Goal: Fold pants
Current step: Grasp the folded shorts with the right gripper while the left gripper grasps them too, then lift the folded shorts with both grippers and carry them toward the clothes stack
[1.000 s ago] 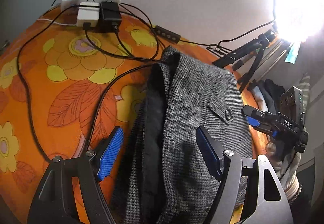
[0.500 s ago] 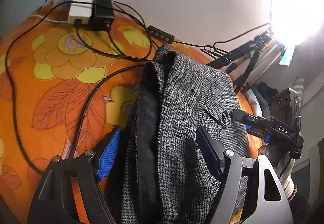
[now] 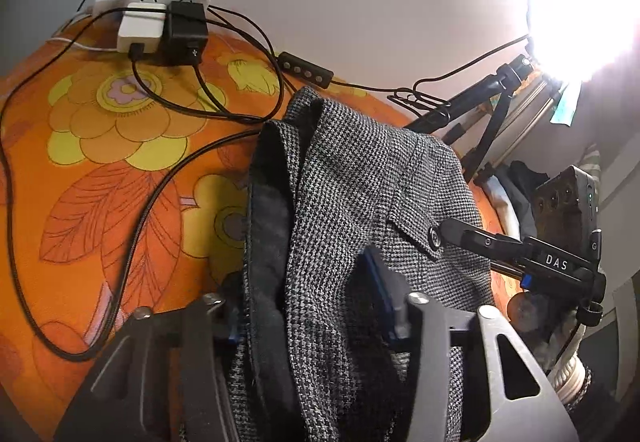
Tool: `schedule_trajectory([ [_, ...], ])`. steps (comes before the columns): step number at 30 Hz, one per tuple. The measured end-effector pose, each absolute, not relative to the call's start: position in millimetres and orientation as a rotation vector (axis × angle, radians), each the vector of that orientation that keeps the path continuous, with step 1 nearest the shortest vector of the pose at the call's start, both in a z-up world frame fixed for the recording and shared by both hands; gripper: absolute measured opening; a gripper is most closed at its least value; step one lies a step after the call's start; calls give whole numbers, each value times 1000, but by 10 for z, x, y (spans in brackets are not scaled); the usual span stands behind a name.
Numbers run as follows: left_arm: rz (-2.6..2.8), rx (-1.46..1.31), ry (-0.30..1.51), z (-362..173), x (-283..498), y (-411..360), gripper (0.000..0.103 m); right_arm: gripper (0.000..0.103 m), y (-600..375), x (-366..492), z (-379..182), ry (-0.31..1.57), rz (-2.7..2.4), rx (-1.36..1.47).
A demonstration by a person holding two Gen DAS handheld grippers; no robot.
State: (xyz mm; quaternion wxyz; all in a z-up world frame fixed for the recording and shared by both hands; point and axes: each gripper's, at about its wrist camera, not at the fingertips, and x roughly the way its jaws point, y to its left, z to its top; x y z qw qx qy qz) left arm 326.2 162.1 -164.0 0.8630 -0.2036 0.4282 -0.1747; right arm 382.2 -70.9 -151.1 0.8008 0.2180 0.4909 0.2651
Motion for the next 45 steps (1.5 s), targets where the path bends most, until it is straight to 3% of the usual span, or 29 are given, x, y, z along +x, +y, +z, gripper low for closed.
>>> schedule_trajectory([
  [2, -364, -424, 891, -1629, 3251, 1608, 37, 36, -680, 3822, -1510, 1051, 574, 467],
  [14, -356, -388, 841, -1503, 3148, 1546, 24, 23, -601, 3711, -1316, 1005, 527, 401],
  [27, -382, -374, 800, -1241, 2924, 1445, 22, 19, -609, 3351, -786, 926, 522, 277],
  [45, -452, -307, 690, -494, 2425, 989, 22, 19, -988, 2795, 24, 824, 496, 233],
])
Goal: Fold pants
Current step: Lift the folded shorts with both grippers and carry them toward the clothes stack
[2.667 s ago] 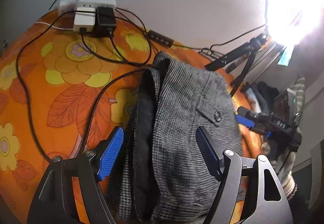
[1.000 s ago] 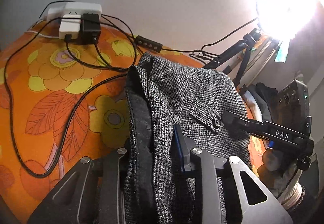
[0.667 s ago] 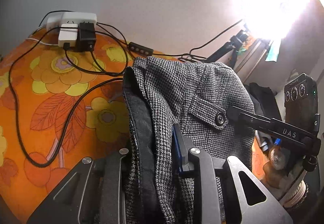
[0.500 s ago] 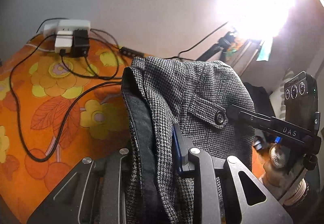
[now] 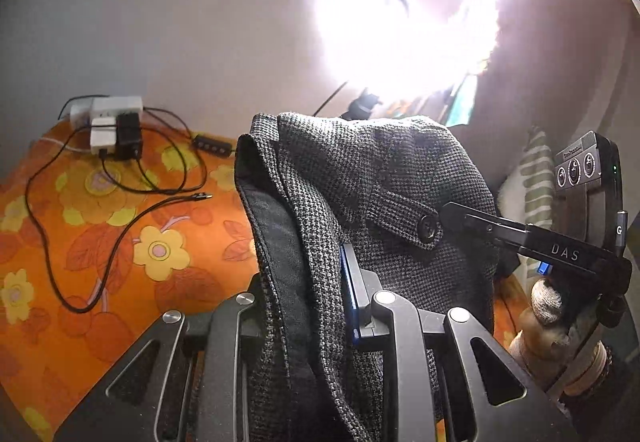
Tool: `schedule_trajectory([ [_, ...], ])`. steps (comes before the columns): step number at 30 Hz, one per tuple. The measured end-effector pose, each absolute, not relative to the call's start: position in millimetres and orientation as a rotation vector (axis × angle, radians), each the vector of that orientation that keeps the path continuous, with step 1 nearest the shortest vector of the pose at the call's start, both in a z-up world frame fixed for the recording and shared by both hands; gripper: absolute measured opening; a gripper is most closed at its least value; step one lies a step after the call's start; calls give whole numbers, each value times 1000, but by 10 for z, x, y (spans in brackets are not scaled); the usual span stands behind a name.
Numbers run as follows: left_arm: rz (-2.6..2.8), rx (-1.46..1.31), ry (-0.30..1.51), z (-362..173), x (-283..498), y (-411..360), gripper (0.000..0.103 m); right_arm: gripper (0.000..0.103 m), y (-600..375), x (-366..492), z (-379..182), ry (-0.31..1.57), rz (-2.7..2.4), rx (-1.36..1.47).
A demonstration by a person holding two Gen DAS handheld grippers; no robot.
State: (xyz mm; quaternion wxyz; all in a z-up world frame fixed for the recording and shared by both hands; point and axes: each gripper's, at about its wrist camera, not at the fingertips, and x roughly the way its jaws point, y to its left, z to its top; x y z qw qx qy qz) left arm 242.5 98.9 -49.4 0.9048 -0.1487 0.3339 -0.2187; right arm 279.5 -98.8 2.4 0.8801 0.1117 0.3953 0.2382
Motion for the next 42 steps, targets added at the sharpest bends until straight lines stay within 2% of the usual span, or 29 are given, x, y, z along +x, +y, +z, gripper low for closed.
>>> schedule_trajectory([
  [23, -558, -222, 603, 105, 1789, 342, 22, 19, -1705, 2089, 584, 712, 448, 239],
  [42, -760, -263, 584, 218, 1870, -996, 22, 19, -3121, 1699, 914, 650, 280, 268],
])
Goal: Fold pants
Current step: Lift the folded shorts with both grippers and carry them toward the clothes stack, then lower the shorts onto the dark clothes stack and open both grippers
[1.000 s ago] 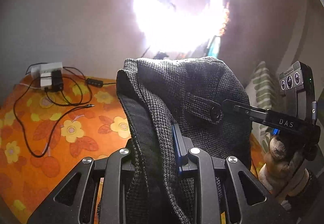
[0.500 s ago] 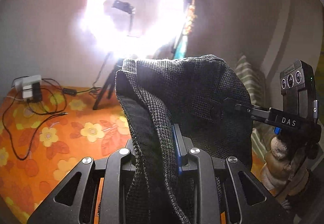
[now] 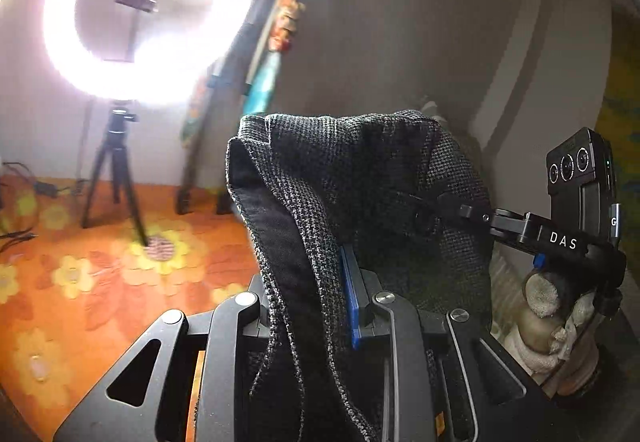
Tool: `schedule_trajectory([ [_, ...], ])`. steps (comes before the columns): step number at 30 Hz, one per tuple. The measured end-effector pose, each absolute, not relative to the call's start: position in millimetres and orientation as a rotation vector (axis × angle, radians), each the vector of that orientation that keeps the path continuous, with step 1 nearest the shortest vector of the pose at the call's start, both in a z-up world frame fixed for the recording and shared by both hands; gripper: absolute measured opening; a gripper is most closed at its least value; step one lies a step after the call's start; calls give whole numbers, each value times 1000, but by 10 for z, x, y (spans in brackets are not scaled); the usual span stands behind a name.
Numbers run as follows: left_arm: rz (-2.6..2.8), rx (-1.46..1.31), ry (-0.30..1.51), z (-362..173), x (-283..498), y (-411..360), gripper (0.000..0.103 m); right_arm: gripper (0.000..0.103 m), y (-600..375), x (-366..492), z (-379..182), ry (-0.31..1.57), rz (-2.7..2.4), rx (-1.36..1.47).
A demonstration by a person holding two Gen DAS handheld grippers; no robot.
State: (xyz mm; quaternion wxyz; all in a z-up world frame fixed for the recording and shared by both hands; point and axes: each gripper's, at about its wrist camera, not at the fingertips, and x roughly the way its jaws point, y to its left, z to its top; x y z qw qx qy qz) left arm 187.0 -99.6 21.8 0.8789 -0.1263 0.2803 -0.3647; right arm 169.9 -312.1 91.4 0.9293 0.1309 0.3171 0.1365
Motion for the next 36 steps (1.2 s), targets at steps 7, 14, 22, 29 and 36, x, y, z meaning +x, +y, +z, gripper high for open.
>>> schedule_trajectory([
  [7, -804, -265, 585, 237, 2010, -1482, 22, 19, -3597, 1752, 932, 651, 218, 267],
  [14, -796, -266, 568, 255, 2266, -1799, 22, 19, -3873, 2043, 1042, 640, 185, 200],
  [22, -760, -235, 569, 169, 2653, -2153, 22, 19, -4142, 2525, 957, 655, 169, 129],
  [29, -742, -228, 605, -96, 2957, -2521, 22, 19, -4404, 3047, 677, 693, 135, 94],
  [36, -692, -176, 645, -395, 3191, -2728, 22, 19, -4627, 3482, 249, 735, 143, 99],
])
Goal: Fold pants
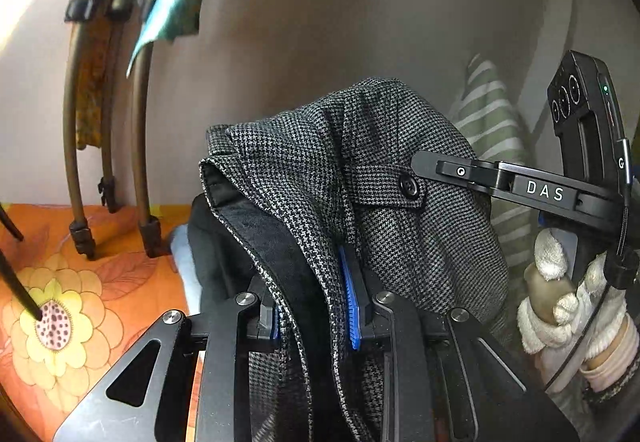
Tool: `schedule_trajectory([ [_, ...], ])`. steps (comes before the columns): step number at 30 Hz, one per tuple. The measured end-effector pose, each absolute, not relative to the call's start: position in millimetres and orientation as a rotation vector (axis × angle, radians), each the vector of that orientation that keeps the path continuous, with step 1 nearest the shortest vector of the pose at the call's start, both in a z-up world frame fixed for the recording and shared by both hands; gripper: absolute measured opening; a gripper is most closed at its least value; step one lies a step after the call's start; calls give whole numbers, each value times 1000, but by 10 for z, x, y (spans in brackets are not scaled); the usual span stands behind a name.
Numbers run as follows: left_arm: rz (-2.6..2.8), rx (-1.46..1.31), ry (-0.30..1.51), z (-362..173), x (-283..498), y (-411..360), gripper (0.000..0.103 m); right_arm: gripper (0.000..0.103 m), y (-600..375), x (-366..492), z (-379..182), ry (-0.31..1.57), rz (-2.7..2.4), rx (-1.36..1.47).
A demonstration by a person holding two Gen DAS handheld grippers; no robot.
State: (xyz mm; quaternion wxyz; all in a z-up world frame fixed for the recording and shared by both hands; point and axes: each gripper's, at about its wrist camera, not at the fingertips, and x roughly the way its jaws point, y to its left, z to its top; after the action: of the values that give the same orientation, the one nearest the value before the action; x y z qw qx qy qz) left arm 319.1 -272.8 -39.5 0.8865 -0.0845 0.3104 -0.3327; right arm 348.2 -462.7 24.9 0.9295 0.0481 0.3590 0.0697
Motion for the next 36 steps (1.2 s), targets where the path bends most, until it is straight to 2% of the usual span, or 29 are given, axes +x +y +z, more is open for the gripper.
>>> schedule_trajectory([
  [4, -661, -137, 694, -568, 3355, -2811, 22, 20, -4706, 3724, -72, 776, 141, 107],
  [6, -661, -118, 721, -612, 3369, -2845, 24, 26, -4725, 3830, -229, 807, 108, 95],
  [8, -648, -94, 723, -592, 3361, -2860, 32, 35, -4766, 3895, -327, 831, 67, 86],
  [9, -636, -83, 718, -576, 3343, -2850, 32, 38, -4802, 3898, -346, 832, 48, 90],
  [11, -630, -81, 726, -545, 3319, -2814, 33, 54, -4861, 3880, -345, 831, 8, 103],
  [12, -621, -83, 730, -533, 3318, -2786, 33, 56, -4892, 3867, -338, 830, -4, 109],
  [24, -580, -71, 710, -265, 2991, -2423, 33, 59, -4959, 3413, 16, 764, -103, 127],
  [25, -578, -62, 701, -211, 2932, -2393, 38, 59, -4961, 3366, 40, 756, -107, 130],
  [26, -574, -51, 692, -161, 2878, -2369, 50, 59, -4942, 3289, 80, 745, -106, 136],
  [27, -566, -40, 677, -109, 2787, -2339, 56, 59, -4917, 3201, 117, 736, -99, 144],
  [33, -559, 8, 624, 84, 2372, -2200, 60, 59, -4665, 2749, 289, 699, -45, 145],
  [36, -559, 9, 602, 179, 2131, -2158, 67, 59, -4527, 2513, 371, 678, -33, 133],
])
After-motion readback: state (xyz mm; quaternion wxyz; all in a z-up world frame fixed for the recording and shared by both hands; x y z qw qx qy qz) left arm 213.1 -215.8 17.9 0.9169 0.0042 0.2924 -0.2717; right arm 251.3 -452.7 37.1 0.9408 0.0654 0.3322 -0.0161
